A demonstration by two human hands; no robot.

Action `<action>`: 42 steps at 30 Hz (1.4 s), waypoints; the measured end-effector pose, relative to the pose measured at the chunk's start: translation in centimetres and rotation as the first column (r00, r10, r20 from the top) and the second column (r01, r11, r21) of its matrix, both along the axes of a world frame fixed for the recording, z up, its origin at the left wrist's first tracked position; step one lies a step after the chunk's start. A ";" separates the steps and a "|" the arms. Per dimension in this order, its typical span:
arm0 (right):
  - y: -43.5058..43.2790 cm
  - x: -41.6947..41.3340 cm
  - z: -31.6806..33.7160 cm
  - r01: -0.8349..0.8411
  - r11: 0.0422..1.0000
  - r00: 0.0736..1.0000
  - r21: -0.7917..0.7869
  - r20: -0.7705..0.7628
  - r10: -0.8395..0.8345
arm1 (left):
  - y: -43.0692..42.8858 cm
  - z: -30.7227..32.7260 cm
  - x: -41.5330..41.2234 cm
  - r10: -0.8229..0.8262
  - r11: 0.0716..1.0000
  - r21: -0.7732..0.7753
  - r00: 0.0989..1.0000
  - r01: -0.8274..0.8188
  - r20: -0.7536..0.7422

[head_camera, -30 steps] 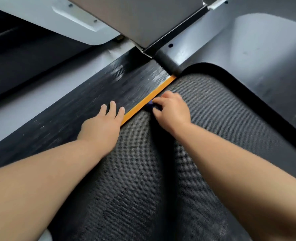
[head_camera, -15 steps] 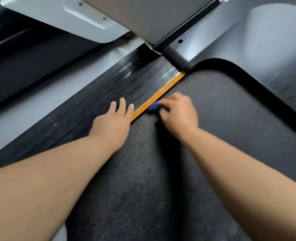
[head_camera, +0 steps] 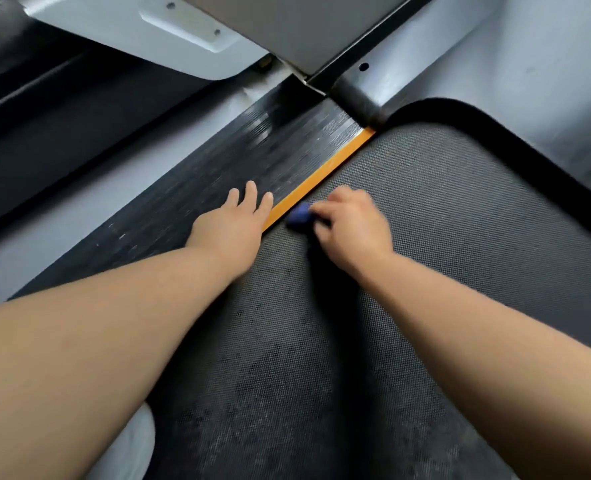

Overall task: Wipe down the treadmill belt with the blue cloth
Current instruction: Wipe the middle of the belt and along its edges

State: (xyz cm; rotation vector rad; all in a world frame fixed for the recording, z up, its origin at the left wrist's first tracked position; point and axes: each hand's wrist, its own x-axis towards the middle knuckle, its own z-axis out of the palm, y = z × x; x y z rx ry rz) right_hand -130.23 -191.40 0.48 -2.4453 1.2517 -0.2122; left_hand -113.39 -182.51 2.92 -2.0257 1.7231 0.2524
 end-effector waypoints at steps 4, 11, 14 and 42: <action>-7.2 -3.8 -0.7 0.494 0.869 0.869 -0.018 0.012 -0.494 | 0.0 -0.1 -0.1 0.012 1.000 0.006 1.000 -0.012 -0.010; 3.7 1.3 0.3 -0.036 0.993 0.999 0.116 -0.026 0.039 | -0.4 1.2 0.0 0.024 0.999 0.030 0.999 -0.023 -0.033; 3.5 1.1 0.6 -0.146 0.987 0.987 0.073 -0.055 0.150 | -0.3 1.3 0.3 -0.002 0.999 0.041 1.000 0.003 -0.028; 5.4 1.7 0.3 0.079 0.997 0.994 -0.006 -0.082 -0.079 | 1.4 1.3 1.3 0.000 1.000 -0.005 0.981 -0.001 -0.196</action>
